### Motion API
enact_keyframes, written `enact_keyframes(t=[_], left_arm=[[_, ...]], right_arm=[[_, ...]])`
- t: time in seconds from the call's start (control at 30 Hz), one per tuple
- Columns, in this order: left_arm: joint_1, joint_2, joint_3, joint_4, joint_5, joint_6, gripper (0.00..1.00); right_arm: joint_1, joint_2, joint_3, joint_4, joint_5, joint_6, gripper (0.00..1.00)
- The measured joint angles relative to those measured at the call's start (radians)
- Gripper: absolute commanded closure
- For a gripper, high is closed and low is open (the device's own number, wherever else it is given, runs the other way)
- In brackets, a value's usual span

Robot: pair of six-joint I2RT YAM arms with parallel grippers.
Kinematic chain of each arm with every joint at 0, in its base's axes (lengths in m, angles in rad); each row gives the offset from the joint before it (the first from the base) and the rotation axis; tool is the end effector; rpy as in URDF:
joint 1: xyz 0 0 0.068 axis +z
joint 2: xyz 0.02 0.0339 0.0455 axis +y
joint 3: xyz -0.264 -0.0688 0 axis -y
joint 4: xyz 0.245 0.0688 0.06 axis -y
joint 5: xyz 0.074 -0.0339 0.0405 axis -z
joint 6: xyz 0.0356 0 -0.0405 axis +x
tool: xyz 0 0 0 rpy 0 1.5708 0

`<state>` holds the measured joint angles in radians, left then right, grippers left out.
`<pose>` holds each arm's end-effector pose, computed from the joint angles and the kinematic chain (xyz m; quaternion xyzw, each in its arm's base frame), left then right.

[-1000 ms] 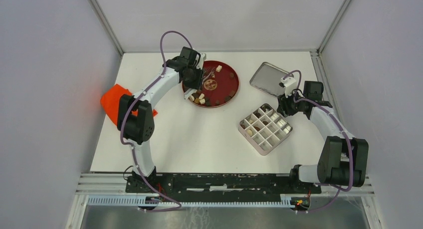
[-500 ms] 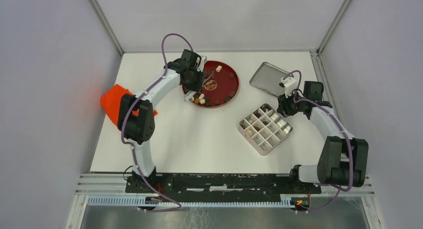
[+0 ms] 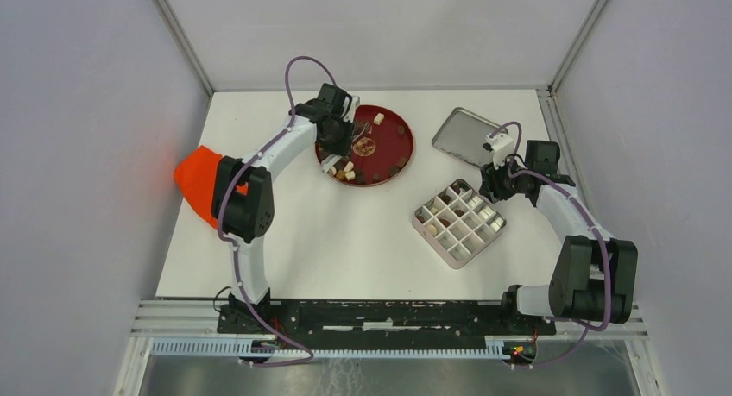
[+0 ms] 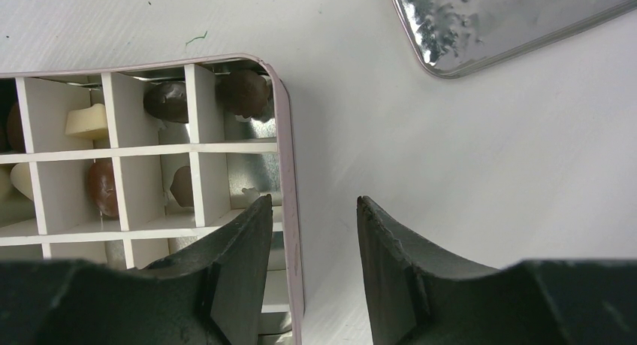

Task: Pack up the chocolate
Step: Pick up the fake chocolate from the plate.

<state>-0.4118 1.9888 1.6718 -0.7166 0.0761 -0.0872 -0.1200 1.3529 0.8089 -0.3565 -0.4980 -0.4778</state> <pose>0.3973 -0.1765 0.2413 0.1656 0.9492 -0.1010 0.2479 0.2691 -0.0153 0.2133 -0.2426 0.8862 0.1285 0.3732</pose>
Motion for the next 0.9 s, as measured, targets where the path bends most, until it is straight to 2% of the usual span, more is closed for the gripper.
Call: enact_keyframes(t=[0.57, 0.9], left_arm=[[0.0, 0.047, 0.074, -0.049, -0.002, 0.0, 0.61], [0.0, 0.071, 0.107, -0.061, -0.015, 0.0, 0.56]], right_arm=[[0.0, 0.0, 0.0, -0.001, 0.0, -0.003, 0.49], [-0.001, 0.0, 0.0, -0.001, 0.0, -0.003, 0.48]])
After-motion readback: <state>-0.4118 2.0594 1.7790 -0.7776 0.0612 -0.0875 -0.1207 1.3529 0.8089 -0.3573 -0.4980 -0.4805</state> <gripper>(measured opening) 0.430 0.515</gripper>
